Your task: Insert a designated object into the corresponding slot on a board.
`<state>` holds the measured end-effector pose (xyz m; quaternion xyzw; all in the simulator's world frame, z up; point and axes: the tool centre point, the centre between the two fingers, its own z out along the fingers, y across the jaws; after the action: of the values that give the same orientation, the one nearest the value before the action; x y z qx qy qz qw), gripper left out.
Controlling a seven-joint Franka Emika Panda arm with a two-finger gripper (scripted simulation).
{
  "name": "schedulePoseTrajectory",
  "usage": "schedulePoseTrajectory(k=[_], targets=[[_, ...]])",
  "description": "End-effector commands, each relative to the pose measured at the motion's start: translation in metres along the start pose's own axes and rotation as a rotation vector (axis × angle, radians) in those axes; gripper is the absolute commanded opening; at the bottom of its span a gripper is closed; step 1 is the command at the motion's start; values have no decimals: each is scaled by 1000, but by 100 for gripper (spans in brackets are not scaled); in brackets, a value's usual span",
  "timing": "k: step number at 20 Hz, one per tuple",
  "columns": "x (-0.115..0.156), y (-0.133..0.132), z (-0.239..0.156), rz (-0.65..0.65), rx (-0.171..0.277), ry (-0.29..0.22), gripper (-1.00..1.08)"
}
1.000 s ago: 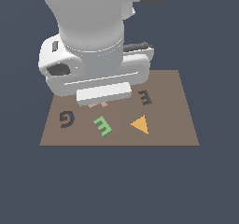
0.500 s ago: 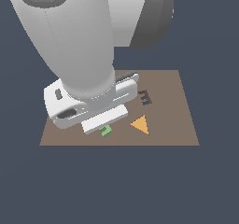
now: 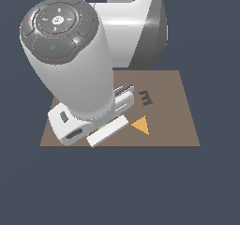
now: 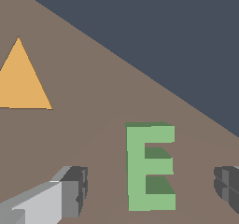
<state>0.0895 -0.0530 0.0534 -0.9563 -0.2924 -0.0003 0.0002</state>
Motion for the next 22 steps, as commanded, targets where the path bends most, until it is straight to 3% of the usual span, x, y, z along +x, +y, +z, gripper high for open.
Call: schedulePoseTrajectory(k=[1,15,16,22], targets=[[2,1,3,-16,0,0,100],[3,2,24,-21,0,-1,100],[3,2,24,-21,0,-1,-100],[3,2,24,-21,0,-1,-100]])
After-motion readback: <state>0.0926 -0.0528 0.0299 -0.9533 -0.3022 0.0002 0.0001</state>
